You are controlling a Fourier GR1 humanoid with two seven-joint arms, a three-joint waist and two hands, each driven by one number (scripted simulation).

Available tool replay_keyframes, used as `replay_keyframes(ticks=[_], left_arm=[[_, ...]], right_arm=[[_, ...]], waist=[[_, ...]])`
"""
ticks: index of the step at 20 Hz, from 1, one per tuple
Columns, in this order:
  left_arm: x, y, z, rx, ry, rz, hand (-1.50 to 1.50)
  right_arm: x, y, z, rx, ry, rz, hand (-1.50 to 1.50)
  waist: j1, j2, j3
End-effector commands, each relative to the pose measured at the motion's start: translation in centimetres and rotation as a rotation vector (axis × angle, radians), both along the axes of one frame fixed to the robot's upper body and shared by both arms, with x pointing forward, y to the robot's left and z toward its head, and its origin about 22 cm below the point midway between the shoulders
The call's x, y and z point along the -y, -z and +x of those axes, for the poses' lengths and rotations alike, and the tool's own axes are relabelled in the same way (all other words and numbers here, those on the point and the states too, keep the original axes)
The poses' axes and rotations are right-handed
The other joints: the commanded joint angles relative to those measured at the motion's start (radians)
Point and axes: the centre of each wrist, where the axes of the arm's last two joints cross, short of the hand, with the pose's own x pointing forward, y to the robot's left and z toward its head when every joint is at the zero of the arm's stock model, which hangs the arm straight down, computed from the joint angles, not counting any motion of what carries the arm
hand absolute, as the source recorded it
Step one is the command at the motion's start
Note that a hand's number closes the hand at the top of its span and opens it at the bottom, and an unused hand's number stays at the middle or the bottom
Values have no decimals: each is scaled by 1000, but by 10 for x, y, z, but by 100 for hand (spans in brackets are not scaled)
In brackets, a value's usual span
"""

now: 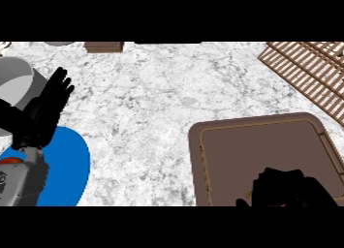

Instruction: Pick the bell pepper from the tray and place it in the tiered shelf

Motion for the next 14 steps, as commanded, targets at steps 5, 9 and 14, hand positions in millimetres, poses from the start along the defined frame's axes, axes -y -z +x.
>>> replay_keyframes(ticks=[5, 9, 14], left_arm=[[3, 1, 0, 3, -1, 13, 0], [-1, -4, 0, 8, 10, 18, 0], [9, -7, 5, 11, 2, 12, 0]], right_arm=[[28, -63, 0, 146, 144, 102, 150], [42, -87, 12, 189, 250, 42, 150], [84, -112, 59, 174, 343, 97, 150]], waist=[[15, 4, 0], [6, -1, 0], [4, 0, 1]])
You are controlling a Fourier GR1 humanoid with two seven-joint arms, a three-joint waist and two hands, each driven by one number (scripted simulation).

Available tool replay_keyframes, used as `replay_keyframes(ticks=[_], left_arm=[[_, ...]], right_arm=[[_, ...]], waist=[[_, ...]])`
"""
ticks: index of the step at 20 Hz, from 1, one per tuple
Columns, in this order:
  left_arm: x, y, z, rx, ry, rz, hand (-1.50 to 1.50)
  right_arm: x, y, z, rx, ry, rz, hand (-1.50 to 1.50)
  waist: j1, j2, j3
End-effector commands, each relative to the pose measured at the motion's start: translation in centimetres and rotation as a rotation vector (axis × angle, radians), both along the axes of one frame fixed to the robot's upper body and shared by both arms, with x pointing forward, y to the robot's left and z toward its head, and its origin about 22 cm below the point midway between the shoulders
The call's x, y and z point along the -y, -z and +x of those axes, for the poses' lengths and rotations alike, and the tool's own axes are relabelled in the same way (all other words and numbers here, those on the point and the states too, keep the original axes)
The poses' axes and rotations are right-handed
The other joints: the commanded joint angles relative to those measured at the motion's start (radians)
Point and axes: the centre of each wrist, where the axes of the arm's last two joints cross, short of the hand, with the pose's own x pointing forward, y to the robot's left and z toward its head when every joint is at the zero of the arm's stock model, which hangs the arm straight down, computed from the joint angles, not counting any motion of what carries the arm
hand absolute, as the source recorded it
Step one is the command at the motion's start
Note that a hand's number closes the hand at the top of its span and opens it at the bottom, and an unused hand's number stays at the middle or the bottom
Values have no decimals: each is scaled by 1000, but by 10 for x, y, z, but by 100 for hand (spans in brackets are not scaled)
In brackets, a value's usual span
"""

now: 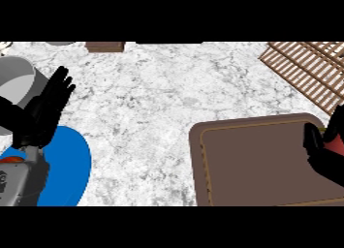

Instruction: Pick the bell pepper from the tray and place it in the tiered shelf

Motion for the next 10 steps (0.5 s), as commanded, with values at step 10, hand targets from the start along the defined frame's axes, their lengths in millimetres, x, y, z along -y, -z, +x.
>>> replay_keyframes(ticks=[10], left_arm=[[20, 11, 2, -1, 17, -12, 0]], right_arm=[[139, -79, 43, 31, 115, 203, 150]], waist=[[6, 3, 1]])
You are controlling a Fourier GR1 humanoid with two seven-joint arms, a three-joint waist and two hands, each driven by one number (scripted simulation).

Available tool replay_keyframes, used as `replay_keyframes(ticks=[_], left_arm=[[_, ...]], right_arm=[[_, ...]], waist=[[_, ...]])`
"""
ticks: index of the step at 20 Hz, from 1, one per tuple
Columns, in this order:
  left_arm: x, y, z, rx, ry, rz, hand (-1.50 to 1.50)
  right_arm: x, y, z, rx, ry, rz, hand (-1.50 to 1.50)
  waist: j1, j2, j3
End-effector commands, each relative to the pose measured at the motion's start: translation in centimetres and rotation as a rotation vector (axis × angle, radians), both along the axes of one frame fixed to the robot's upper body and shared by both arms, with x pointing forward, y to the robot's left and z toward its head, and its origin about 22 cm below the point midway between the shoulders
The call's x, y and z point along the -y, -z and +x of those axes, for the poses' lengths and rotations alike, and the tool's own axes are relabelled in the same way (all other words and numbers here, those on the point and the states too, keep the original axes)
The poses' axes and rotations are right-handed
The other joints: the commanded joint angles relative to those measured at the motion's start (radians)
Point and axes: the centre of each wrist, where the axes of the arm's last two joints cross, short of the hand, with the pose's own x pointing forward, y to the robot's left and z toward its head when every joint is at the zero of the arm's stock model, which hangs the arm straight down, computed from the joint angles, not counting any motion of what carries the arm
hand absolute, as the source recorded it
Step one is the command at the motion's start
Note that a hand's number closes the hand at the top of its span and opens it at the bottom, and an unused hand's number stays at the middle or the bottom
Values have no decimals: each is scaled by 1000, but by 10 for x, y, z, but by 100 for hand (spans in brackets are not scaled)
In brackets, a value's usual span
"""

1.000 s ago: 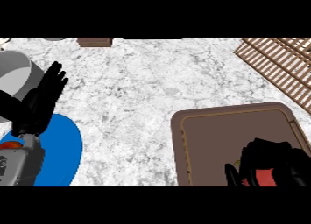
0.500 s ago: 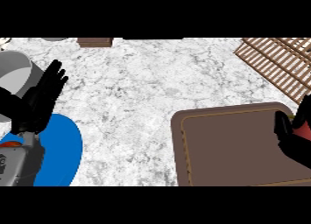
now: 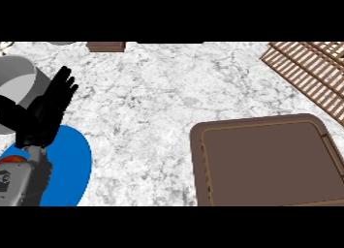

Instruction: Pick the bell pepper from the tray and place it in the tiered shelf

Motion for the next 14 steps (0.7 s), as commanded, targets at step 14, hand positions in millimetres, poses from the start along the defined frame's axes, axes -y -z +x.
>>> replay_keyframes(ticks=[14], left_arm=[[1, 5, -1, 6, 5, 21, 0]], right_arm=[[137, 17, 45, 13, 104, 82, 150]], waist=[[11, 3, 0]])
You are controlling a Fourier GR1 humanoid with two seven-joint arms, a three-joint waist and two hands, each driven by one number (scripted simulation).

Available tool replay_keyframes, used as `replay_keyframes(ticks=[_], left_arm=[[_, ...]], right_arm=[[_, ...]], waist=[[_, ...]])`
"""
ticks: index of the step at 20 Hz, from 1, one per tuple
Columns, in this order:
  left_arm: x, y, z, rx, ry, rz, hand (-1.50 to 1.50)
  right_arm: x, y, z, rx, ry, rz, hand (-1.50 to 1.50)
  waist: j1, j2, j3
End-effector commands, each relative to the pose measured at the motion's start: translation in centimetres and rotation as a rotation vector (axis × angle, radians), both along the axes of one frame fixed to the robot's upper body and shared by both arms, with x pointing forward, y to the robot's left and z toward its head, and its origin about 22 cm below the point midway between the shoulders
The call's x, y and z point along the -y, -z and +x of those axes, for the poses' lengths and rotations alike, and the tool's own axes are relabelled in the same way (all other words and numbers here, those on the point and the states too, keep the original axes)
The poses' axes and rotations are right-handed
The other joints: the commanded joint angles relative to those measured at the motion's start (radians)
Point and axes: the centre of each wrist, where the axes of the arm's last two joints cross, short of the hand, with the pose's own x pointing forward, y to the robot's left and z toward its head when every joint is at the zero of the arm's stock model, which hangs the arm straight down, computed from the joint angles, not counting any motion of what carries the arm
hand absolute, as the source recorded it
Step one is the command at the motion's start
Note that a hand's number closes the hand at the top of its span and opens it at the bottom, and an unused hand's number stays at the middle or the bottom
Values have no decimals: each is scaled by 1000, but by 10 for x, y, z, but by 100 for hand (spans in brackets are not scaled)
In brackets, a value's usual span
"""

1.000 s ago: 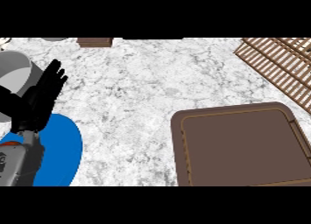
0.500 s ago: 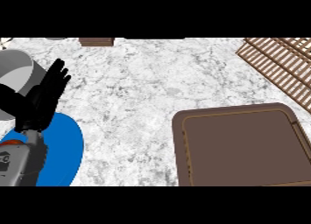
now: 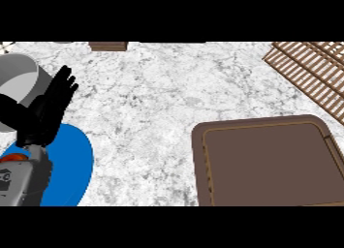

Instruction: Pick the bell pepper from the tray and place it in the tiered shelf

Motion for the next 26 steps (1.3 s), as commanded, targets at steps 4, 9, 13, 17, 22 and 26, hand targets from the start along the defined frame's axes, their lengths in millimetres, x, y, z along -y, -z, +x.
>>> replay_keyframes(ticks=[4, 9, 13, 17, 22, 26], left_arm=[[-1, 12, -6, 5, 8, 8, 0], [2, 0, -3, 7, 10, 4, 0], [9, 2, 1, -21, 14, -8, 0], [9, 3, 1, 11, 29, -8, 0], [10, -2, -3, 0, 32, -7, 0], [-7, -11, 5, 17, 14, -3, 0]], right_arm=[[42, 20, 8, 13, 12, 9, 150], [50, 32, 28, -14, 6, 3, 150], [62, 52, 27, -39, 178, 26, -150], [71, 47, 36, 76, 192, 54, -150], [82, 51, 31, 220, 205, 118, -150], [93, 35, 25, 258, 180, 148, -150]], waist=[[-1, -1, 0], [4, 0, 0], [10, 4, 1], [19, 6, 1], [17, 4, 1], [15, 5, 1]])
